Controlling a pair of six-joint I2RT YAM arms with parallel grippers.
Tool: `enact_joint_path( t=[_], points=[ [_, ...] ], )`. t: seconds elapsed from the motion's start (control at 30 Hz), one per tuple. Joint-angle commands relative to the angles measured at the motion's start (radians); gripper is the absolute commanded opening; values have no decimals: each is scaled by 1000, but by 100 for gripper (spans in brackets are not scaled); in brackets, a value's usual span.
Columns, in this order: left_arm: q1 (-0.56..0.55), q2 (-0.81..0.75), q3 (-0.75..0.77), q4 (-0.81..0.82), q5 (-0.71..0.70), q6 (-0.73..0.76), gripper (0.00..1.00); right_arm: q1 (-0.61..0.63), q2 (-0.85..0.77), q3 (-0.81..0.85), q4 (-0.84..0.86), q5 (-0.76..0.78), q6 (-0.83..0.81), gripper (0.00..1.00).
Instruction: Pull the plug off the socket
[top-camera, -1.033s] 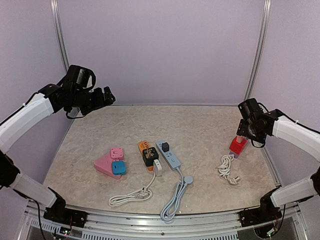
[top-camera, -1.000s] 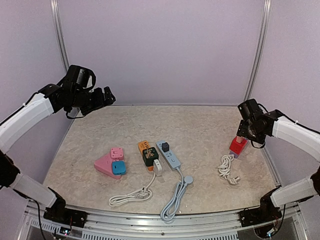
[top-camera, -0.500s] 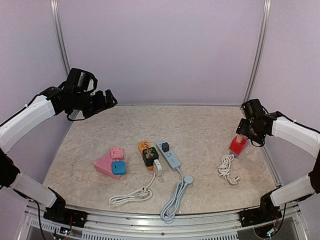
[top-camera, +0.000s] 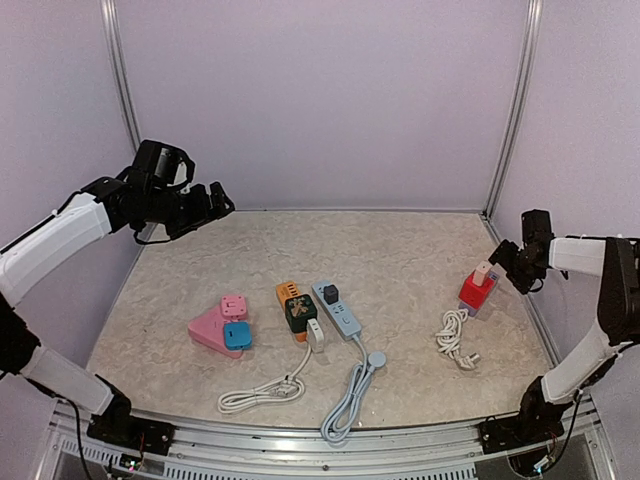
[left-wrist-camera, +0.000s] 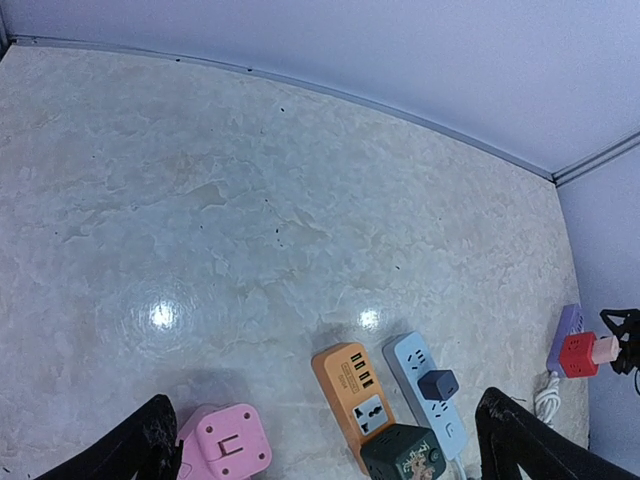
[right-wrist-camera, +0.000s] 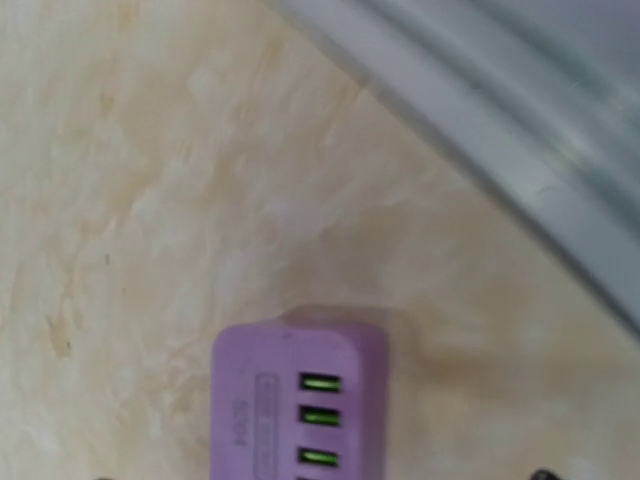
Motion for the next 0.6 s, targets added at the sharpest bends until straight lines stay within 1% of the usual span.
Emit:
enact_joint_path(
  t=[0.0, 0.03, 0.17, 0.27, 0.33, 0.43, 0.47, 0.57],
  points=[
    [13, 11, -3, 6, 18, 2, 99, -19, 79, -27, 133, -156, 30, 82],
    [15, 13, -1, 5, 18, 3, 99, -21, 98, -27, 145, -160, 35, 81],
    [23, 13, 3, -2, 18, 6, 99, -21, 186, -13, 170, -172, 21, 71],
    [24, 12, 8, -9, 18, 8, 99, -15, 234, -13, 196, -197, 2, 67],
    [25, 12, 9, -13, 18, 7, 99, 1, 259, -11, 203, -201, -20, 62],
    [25, 11, 8, -14, 18, 3, 99, 47, 278, -7, 206, -198, -43, 58],
    [25, 11, 6, -12, 40, 1, 99, 67, 283, -5, 206, -198, -47, 57],
    [25, 13, -3, -4, 59, -14, 99, 160, 302, 9, 213, -204, -55, 55]
  ],
)
